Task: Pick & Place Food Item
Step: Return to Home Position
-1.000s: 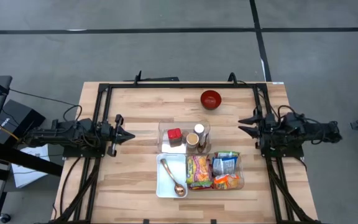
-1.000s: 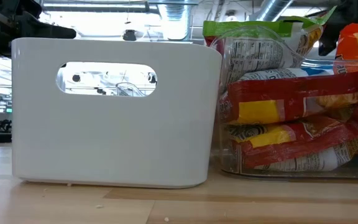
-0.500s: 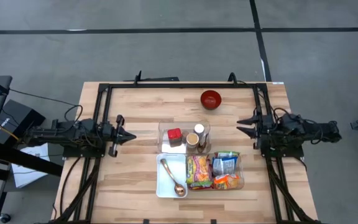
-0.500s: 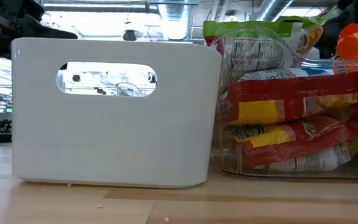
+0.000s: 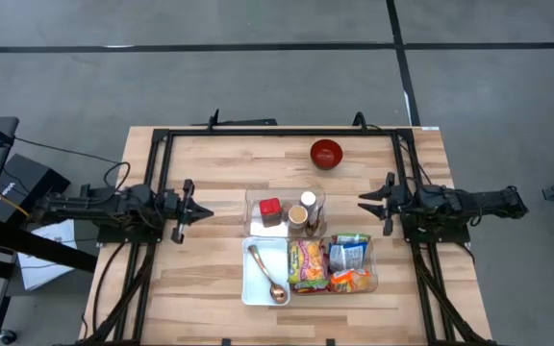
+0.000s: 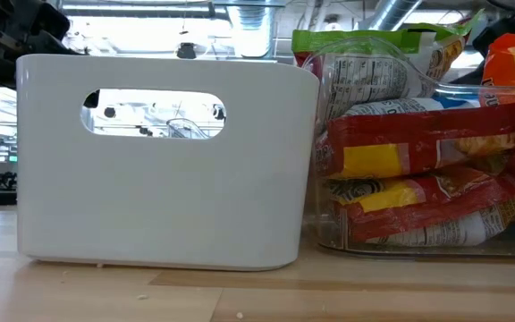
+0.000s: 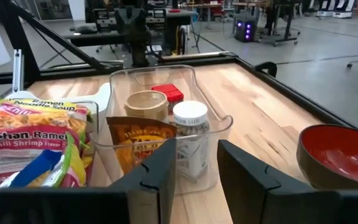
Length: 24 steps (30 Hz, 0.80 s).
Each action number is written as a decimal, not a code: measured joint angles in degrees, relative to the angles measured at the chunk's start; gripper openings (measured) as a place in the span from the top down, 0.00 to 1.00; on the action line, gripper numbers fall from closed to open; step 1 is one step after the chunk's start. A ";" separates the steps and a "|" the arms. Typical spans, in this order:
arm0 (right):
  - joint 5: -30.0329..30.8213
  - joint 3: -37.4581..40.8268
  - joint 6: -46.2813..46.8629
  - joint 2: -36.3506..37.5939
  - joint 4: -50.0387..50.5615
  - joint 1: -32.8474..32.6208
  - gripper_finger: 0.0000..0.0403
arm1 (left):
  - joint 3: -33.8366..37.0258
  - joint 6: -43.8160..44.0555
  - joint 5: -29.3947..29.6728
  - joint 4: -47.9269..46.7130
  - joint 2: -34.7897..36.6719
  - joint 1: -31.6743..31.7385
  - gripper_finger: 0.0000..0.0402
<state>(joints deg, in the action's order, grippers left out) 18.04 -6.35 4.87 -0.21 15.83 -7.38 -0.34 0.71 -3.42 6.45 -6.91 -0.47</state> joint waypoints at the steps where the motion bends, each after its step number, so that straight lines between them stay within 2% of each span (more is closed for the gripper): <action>1: 0.01 0.00 -0.11 0.00 -0.04 0.00 0.73 | 0.00 0.00 0.00 0.00 -0.27 0.00 1.00; 16: 0.02 0.06 2.76 0.00 0.27 0.00 0.73 | 0.02 0.00 0.00 0.06 -2.26 0.00 1.00; 24: 0.45 0.70 9.03 -0.05 0.20 0.81 0.73 | 0.00 0.00 0.00 0.06 -2.26 0.00 1.00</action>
<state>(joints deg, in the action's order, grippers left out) 18.50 -5.65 13.89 -0.26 16.03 -6.57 -0.34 0.71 -3.42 6.50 -9.17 -0.47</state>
